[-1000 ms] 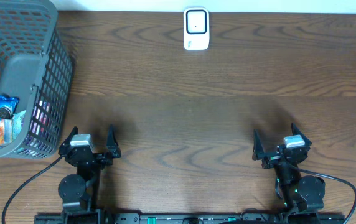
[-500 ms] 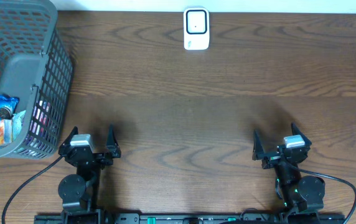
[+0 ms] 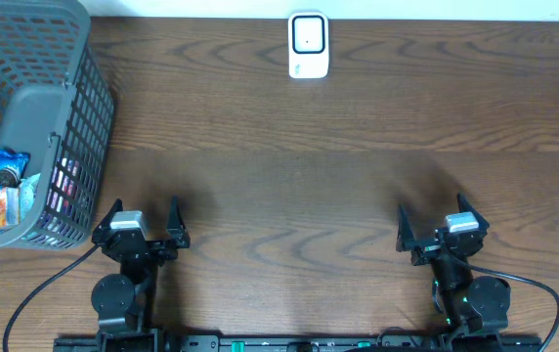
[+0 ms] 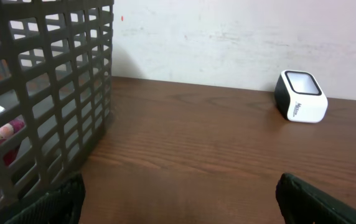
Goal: Scan the item barcode
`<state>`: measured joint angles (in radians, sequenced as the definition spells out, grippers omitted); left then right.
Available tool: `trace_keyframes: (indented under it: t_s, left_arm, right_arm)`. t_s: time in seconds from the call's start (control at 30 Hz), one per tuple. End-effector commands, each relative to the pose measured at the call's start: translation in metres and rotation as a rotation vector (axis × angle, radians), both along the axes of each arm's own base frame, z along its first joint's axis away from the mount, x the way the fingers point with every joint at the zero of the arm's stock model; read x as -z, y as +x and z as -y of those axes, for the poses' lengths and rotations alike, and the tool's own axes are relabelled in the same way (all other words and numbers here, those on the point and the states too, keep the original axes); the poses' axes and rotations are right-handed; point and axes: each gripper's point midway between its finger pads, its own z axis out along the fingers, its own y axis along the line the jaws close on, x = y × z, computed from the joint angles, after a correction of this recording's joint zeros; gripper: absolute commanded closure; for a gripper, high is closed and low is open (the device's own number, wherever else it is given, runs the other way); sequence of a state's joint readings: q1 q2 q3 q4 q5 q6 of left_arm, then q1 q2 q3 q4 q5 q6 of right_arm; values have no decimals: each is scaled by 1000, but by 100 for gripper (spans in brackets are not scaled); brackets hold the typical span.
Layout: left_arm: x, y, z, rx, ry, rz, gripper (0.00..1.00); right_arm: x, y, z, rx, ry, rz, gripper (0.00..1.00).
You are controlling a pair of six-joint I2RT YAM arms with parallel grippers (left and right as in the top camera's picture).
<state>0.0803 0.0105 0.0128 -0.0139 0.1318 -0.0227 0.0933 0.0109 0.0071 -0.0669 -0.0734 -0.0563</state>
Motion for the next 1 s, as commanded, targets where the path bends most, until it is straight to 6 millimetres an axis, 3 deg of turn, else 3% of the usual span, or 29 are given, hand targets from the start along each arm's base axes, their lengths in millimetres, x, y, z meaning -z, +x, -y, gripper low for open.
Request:
trace_keyframes:
  t_s: [0.0, 0.23, 0.27, 0.37, 0.43, 0.6, 0.73, 0.8, 0.9, 0.97]
  left_arm:
    - [14, -1, 4, 21, -7, -47, 2]
    - [9, -1, 5, 26, -17, -29, 2]
    - [-9, 0, 23, 122, -110, 39, 2]
    - [-32, -15, 74, 426, -362, 60, 2]
    - [-46, -17, 75, 446, -398, 105, 2]
    - [-138, -54, 91, 622, -320, 461, 2]
    - [-201, -78, 89, 606, -219, 600, 2]
    - [-223, -72, 83, 536, -151, 544, 2]
    - [-223, -41, 66, 392, -130, 292, 2]
    - [-226, -24, 70, 413, -181, 114, 2]
  right_arm:
    - [1, 0, 3, 12, -2, -1, 1]
    - [1, 0, 3, 12, -2, -1, 1]
    - [1, 0, 3, 12, -2, -1, 1]
    - [1, 0, 3, 12, -2, -1, 1]
    - [1, 0, 3, 12, -2, -1, 1]
    - [1, 0, 3, 12, -2, -1, 1]
    - [1, 0, 3, 12, -2, -1, 1]
    - [1, 0, 3, 12, -2, -1, 1]
    - [1, 0, 3, 12, -2, -1, 1]
    - [1, 0, 3, 12, -2, -1, 1]
